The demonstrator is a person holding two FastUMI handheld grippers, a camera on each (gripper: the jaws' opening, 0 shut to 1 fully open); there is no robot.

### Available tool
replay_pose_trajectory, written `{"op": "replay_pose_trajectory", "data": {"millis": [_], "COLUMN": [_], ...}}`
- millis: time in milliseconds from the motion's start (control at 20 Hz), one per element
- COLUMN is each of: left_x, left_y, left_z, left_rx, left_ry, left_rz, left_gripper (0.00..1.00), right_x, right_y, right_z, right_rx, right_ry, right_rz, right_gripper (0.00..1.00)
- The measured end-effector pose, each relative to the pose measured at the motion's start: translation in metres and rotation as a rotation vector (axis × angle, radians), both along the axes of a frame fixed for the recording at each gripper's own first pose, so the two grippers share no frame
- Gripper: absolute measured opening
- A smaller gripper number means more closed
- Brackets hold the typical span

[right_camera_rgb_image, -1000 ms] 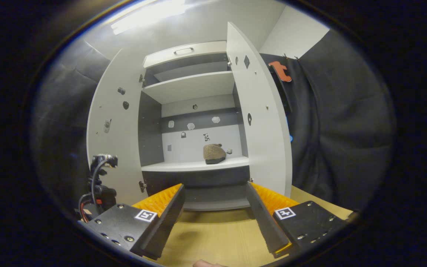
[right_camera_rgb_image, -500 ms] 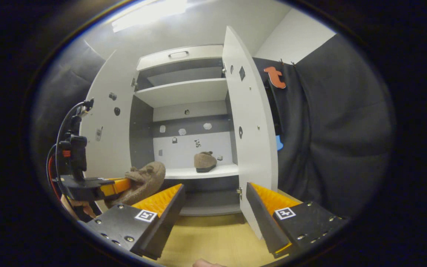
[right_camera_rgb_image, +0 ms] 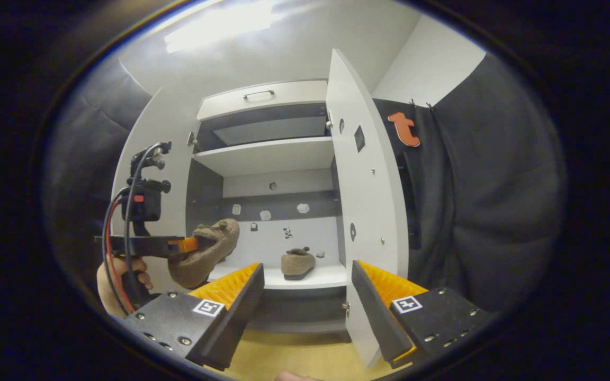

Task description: Grab one shoe with the right hand and put it into the shoe cabinet, grab the other shoe with the left hand and put it into the shoe cabinet; then close the right door with the right hand and the left door with the left hand.

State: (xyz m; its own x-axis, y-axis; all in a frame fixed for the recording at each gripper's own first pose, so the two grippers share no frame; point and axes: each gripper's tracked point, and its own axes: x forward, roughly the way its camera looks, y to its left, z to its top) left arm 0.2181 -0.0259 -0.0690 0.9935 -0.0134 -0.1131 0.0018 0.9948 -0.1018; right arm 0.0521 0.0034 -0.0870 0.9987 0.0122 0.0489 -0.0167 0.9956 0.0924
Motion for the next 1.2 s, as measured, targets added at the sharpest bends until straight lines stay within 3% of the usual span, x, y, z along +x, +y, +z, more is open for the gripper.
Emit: {"op": "replay_pose_trajectory", "data": {"millis": [250,400,600,800,1000,1100,1200], "left_x": [0.072,0.107,0.146,0.169,0.174,0.181,0.182], "left_y": [-0.006,-0.017,-0.019,-0.010,-0.019,-0.012,-0.004], "left_z": [0.016,0.007,-0.040,-0.084,-0.123,-0.118,-0.120], "left_rx": [-0.049,-0.040,-0.094,-0.078,-0.115,-0.128,-0.123], "left_ry": [-0.028,-0.025,0.055,0.125,0.216,0.180,0.174], "left_rz": [0.051,0.041,0.073,0.101,0.036,0.045,0.070], "left_gripper": [0.01,0.01,0.01,0.01,0.03,0.15,0.34], "right_x": [0.023,0.031,0.044,0.053,0.057,0.057,0.056], "right_y": [0.004,0.005,-0.006,-0.005,-0.006,-0.003,0.002], "right_z": [-0.004,-0.012,-0.035,-0.054,-0.064,-0.067,-0.072], "right_rx": [-0.013,-0.011,-0.027,-0.028,-0.017,-0.021,-0.015], "right_ry": [-0.012,-0.014,0.030,0.065,0.085,0.082,0.088], "right_rz": [0.035,0.049,0.022,0.025,0.040,0.044,0.059], "right_gripper": [0.99,0.99,0.99,0.99,0.99,0.99,0.99]}}
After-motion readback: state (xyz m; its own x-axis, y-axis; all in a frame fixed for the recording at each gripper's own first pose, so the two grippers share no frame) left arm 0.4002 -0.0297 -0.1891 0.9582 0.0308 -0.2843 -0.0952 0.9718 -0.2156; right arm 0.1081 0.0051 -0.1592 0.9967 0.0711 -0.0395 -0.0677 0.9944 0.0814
